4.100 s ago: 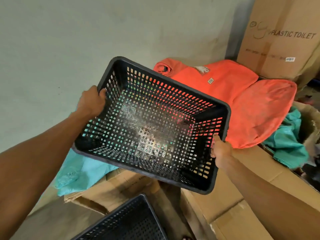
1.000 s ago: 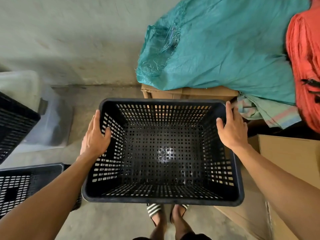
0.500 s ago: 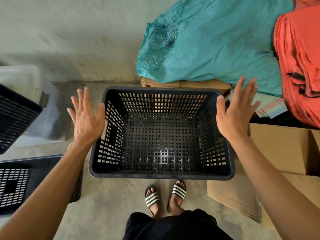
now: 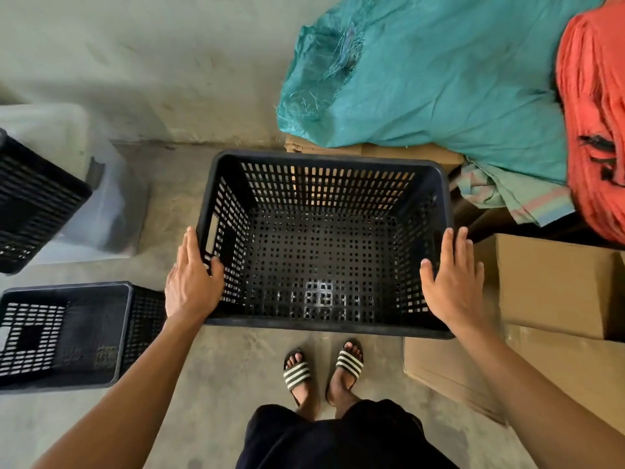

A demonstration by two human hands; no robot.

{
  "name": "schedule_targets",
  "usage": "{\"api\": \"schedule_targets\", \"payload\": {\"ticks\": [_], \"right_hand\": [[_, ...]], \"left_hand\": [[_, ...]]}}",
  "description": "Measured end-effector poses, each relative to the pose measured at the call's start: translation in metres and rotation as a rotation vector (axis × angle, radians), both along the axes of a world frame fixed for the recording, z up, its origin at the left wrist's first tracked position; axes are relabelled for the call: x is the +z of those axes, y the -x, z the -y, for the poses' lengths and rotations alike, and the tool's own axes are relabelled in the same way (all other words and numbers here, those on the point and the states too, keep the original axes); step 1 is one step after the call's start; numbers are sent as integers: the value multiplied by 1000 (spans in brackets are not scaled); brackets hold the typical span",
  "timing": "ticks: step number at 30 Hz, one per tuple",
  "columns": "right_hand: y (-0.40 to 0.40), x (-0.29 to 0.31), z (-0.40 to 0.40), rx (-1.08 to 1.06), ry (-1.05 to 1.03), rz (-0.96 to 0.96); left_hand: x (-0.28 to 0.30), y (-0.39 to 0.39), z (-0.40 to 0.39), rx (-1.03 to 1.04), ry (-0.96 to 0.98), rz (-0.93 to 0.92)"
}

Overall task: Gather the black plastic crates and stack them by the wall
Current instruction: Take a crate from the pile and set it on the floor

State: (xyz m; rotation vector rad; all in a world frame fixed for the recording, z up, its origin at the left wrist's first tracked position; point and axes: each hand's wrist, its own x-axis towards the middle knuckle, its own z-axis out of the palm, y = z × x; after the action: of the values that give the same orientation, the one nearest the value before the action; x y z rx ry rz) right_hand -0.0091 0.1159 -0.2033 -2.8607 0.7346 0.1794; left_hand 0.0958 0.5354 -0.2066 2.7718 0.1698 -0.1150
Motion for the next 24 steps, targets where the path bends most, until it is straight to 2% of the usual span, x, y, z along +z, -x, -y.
{"api": "schedule_targets", "payload": {"ticks": [4,7,16,24], "right_hand": [[-5,1,-5,-63,33,-45],[-15,8,-22,-45,10,-4],[-73,26,-146,356,-292,100],[-68,46,-275,689,-488,119]], "left_hand": [[3,1,1,22,17,-5],[5,-1,1,26,76,-4],[26,44,-5,341,323,-25],[36,100,-68,565,362,8]]}}
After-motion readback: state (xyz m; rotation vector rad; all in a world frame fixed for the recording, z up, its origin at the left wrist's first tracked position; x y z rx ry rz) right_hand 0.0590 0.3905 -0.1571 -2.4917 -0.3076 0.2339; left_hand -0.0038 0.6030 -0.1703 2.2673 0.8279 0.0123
